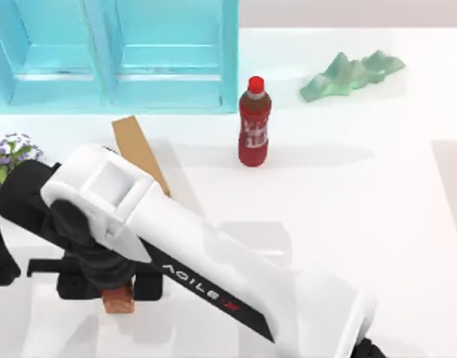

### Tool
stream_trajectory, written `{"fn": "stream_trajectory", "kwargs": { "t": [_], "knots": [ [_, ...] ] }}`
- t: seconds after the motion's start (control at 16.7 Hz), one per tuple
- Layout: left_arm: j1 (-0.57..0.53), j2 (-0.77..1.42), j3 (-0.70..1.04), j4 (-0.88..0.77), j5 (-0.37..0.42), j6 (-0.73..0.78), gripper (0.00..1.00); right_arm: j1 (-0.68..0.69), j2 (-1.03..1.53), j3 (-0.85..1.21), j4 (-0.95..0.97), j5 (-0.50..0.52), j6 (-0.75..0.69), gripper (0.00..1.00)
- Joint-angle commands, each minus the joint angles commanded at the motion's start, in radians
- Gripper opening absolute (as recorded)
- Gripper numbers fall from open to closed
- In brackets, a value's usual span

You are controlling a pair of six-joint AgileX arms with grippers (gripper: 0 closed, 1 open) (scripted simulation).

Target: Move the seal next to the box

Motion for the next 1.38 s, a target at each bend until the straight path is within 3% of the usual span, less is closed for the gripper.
{"fn": "stream_trajectory", "kwargs": {
  "t": [0.78, 1.14, 1.38],
  "knots": [
    [0.000, 0.000, 0.000, 0.000, 0.000, 0.000, 1.00, 0.012, -0.207, -0.234, 0.088, -0.015, 0.001, 0.00],
    [0.000, 0.000, 0.000, 0.000, 0.000, 0.000, 1.00, 0.012, -0.223, -0.246, 0.091, -0.015, 0.002, 0.00],
    [0.000, 0.000, 0.000, 0.000, 0.000, 0.000, 1.00, -0.051, -0.322, -0.353, 0.141, -0.043, -0.076, 0.00]
  ]
}}
